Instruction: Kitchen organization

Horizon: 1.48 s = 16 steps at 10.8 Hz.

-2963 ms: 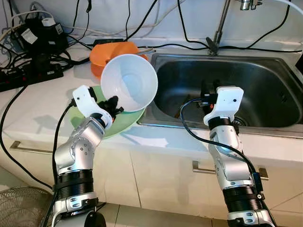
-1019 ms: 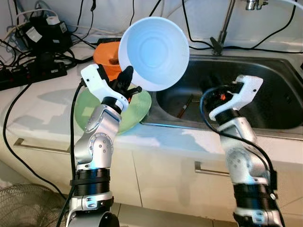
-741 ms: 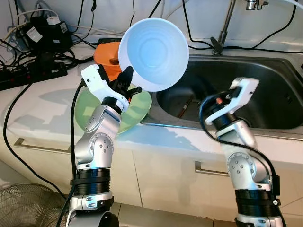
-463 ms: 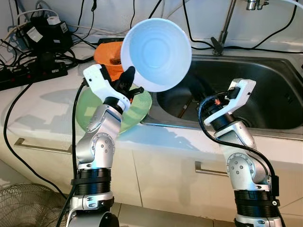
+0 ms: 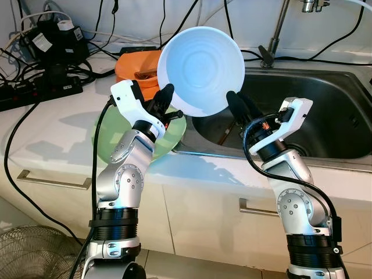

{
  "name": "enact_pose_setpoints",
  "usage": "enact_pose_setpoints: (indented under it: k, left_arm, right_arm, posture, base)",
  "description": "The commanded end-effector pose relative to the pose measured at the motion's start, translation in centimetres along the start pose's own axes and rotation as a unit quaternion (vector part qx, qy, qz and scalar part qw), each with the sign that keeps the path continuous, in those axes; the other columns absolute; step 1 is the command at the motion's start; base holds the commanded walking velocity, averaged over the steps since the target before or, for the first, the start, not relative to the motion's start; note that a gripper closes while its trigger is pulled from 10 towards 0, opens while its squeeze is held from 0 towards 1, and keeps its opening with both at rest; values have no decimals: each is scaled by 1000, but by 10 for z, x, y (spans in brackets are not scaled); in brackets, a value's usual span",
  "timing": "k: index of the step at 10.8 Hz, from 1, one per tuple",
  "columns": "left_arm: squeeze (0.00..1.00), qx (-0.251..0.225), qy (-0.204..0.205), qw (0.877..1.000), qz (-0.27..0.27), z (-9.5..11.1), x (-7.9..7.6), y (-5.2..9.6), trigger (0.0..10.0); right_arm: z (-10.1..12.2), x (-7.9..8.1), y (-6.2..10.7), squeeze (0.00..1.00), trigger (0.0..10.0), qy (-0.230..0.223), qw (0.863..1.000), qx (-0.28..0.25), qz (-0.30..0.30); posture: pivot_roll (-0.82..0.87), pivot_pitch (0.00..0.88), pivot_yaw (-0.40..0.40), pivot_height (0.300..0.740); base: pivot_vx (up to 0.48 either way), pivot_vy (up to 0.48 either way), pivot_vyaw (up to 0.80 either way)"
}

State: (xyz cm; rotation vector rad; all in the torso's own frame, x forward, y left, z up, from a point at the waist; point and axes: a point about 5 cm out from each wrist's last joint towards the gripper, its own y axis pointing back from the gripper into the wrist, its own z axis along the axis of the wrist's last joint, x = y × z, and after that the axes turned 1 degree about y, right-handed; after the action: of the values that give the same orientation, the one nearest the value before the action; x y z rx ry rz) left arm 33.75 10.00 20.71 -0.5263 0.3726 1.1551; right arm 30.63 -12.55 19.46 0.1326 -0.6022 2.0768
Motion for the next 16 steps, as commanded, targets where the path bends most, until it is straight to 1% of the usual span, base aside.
enact_pose_setpoints:
  k: [1,5,9,10,11,12,14,16]
  left_arm:
    - [0,-6,-2,1000,-25,4,-7,1,10000]
    - [0,-10,3,999,-33,6,-9,2,10000]
    - [0,-16,4,999,-34,9,-7,4,10000]
    - [0,-21,5,999,-31,11,-6,5,10000]
    - [0,-22,4,999,-29,12,-5,5,10000]
    - [0,-20,4,999,-31,11,-5,6,10000]
    - [0,-2,-3,999,-40,5,-7,6,10000]
    - [0,0,-2,999,-42,4,-8,6,10000]
  right_arm:
    - [-1,4,0,0,10000,-2,1000,6,6]
    - [-5,0,0,0,10000,6,1000,15,-12]
    - [-10,-11,0,0,10000,20,998,25,-49]
    - [-10,-16,0,0,10000,21,997,24,-66]
    - [-10,-17,-1,0,10000,23,997,23,-68]
    - [-10,-18,-2,0,10000,21,997,18,-77]
    - [-5,-20,-6,0,10000,0,996,-3,-93]
    - [-3,-20,-6,0,10000,-3,995,-8,-100]
  posture:
    - [12,0,77,740]
    - [19,0,71,740]
    - [31,0,63,740]
    - [34,0,63,740]
    - [35,0,64,740]
    - [35,0,66,740]
    - [29,0,72,740]
    - [26,0,75,740]
  base:
    - [0,0,0]
    - [0,0,0]
    - [0,0,0]
    - [0,0,0]
    - [0,0,0]
    - [0,0,0]
    - [0,0,0]
    - [0,0,0]
